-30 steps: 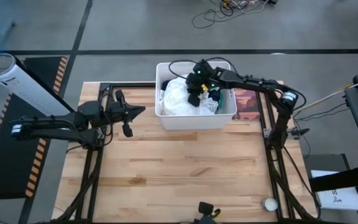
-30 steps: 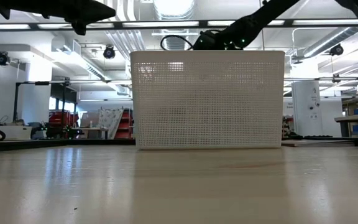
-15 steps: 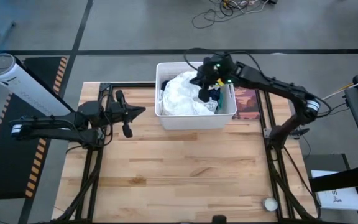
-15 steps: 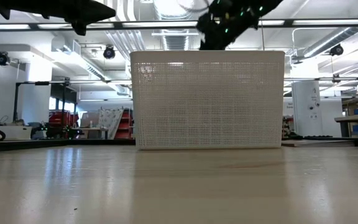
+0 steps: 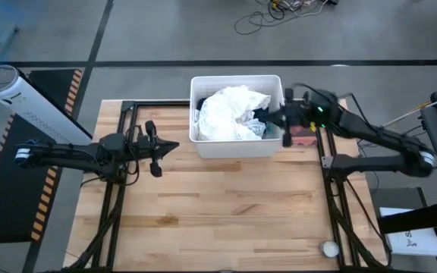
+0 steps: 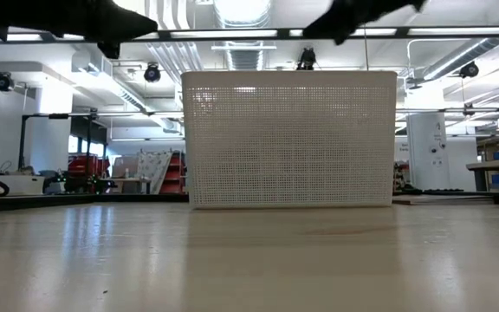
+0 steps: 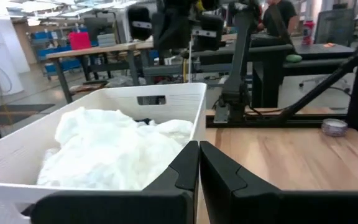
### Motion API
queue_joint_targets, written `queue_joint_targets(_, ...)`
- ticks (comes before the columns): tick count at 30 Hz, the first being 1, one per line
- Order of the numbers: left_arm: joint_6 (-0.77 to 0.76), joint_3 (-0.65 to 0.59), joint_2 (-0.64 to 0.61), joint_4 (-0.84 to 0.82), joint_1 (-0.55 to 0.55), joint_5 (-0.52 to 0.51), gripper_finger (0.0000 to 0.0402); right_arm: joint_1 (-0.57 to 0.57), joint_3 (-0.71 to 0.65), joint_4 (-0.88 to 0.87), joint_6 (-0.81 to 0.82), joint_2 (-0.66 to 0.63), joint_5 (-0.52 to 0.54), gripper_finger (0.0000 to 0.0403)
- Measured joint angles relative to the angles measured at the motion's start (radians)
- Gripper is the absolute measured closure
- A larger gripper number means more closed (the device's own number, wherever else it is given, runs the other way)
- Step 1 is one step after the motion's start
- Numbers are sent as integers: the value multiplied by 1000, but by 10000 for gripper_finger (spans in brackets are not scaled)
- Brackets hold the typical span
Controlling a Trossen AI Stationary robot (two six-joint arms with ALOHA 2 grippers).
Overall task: Sort clothes
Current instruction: Return to Home Position
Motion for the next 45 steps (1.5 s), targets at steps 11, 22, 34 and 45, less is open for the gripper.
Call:
queue_joint_targets(11, 3, -181, -61, 140, -14, -2, 402, 22, -514, 177, 62, -530, 59, 403)
queue_joint_targets(22, -8, -299, -252, 87, -14, -2, 402, 22, -792, 187, 151, -977, 70, 403)
queue_joint_targets(34, -39, -376, -600, -109, -14, -31, 402, 22, -1033, 381, 320, -1160, 80, 403)
queue_joint_targets(45, -27, -371, -609, -140, -16, -79, 402, 118, -1106, 570, 372, -1027, 134, 403)
